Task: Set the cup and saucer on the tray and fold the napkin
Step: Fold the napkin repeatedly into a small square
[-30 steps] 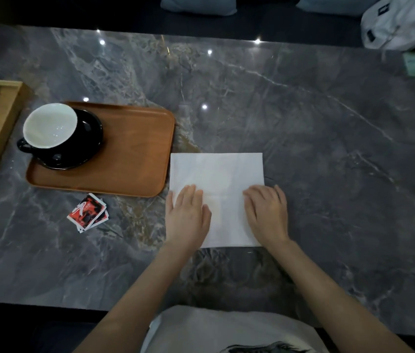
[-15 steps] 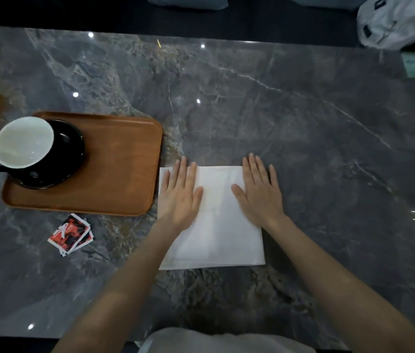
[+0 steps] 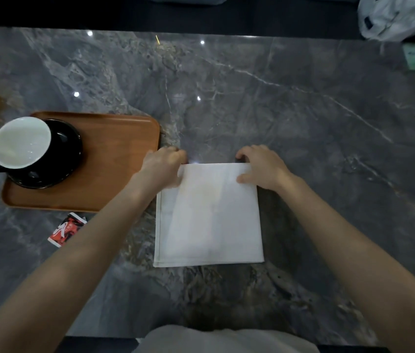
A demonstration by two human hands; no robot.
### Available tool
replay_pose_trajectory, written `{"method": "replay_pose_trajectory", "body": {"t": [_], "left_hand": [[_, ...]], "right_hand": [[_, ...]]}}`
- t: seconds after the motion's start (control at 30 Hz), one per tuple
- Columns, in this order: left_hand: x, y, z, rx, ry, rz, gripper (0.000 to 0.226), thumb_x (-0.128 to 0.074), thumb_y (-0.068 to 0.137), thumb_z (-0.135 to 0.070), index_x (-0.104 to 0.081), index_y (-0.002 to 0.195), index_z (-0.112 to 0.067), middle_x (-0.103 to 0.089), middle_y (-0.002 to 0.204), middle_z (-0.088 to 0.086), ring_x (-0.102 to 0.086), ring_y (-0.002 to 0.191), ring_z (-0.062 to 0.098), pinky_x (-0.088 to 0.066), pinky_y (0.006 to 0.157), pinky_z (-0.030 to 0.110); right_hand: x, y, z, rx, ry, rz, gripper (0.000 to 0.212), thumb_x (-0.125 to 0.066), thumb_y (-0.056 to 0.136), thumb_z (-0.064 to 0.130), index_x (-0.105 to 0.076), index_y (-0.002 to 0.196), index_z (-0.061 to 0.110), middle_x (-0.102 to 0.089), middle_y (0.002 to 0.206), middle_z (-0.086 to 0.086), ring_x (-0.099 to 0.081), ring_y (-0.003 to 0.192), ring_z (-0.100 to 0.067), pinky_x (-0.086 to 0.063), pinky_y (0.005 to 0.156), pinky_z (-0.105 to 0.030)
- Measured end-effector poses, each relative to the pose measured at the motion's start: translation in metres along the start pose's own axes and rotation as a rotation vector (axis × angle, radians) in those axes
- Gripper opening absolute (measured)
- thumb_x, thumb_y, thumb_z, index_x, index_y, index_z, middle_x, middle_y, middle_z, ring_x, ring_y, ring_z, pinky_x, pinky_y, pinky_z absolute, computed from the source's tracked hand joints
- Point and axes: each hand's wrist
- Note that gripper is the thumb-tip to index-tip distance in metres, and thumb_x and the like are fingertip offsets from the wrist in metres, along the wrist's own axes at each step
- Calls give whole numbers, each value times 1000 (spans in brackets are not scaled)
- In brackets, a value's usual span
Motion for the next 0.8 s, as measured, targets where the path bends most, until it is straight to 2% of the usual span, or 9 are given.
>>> {"method": "replay_pose_trajectory", "body": {"t": [0.17, 0.23, 0.3, 0.37, 0.43, 0.53, 0.7, 0.8], "left_hand": [[15, 15, 0, 47, 110, 230, 54, -77, 69, -24, -54, 115, -10, -57, 120, 11, -51, 113, 28, -39, 86, 35], [16, 17, 3, 22, 81, 257, 58, -77, 68, -28, -54, 117, -11, -58, 122, 10, -52, 113, 28, -41, 87, 35], [16, 15, 5, -12, 56, 251, 57, -77, 68, -29, -55, 118, -12, -57, 124, 10, -51, 115, 28, -42, 89, 36], [14, 11, 4, -38, 24, 216, 49, -75, 70, -24, -57, 113, -11, -58, 120, 11, -52, 112, 28, -43, 84, 35], [12, 2, 2, -52, -10, 146, 34, -70, 74, -16, -59, 105, -9, -60, 113, 13, -54, 104, 29, -40, 72, 32], [9, -16, -1, -61, -31, -5, 14, -57, 81, -9, -58, 95, -8, -63, 102, 16, -55, 87, 31, -35, 64, 31], [16, -41, -2, -109, -53, -124, 21, -50, 86, -9, -56, 107, -10, -66, 95, 15, -60, 87, 34, -35, 60, 31], [19, -52, 2, -156, -53, -168, 29, -49, 85, -6, -60, 112, -10, -69, 91, 16, -61, 83, 34, -36, 58, 32]], "right_hand": [[6, 11, 4, -14, -27, 109, 41, -73, 72, 25, -63, 107, 5, -61, 111, -14, -53, 106, -30, -40, 78, -33], [8, 14, 5, -36, -17, 159, 38, -74, 72, 24, -65, 102, 3, -65, 104, -14, -58, 100, -31, -40, 71, -29], [8, 14, 7, -26, -31, 172, 34, -73, 72, 21, -65, 99, 3, -62, 88, -5, -58, 95, -28, -38, 68, -28], [8, 10, 8, -6, -19, 145, 27, -70, 73, 17, -64, 95, 4, -51, 78, 1, -54, 88, -25, -37, 67, -29], [7, 5, 7, 5, 15, 115, 17, -66, 74, 15, -61, 88, 8, -53, 83, -2, -53, 83, -23, -36, 65, -31], [10, -7, 7, 5, 75, 65, 9, -62, 77, 15, -54, 79, 13, -56, 83, -3, -53, 79, -23, -37, 62, -31], [26, -33, 18, 68, 27, -1, 16, -59, 84, 17, -63, 98, 10, -60, 92, -4, -57, 87, -23, -47, 74, -36], [31, -48, 22, 108, -79, -46, 14, -55, 85, 14, -61, 82, 2, -63, 88, -13, -58, 85, -29, -46, 71, -37]]}}
Point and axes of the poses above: each hand's wrist, its own y-axis towards the middle knuckle, its own x-axis out of the back of the hand, z = x × y
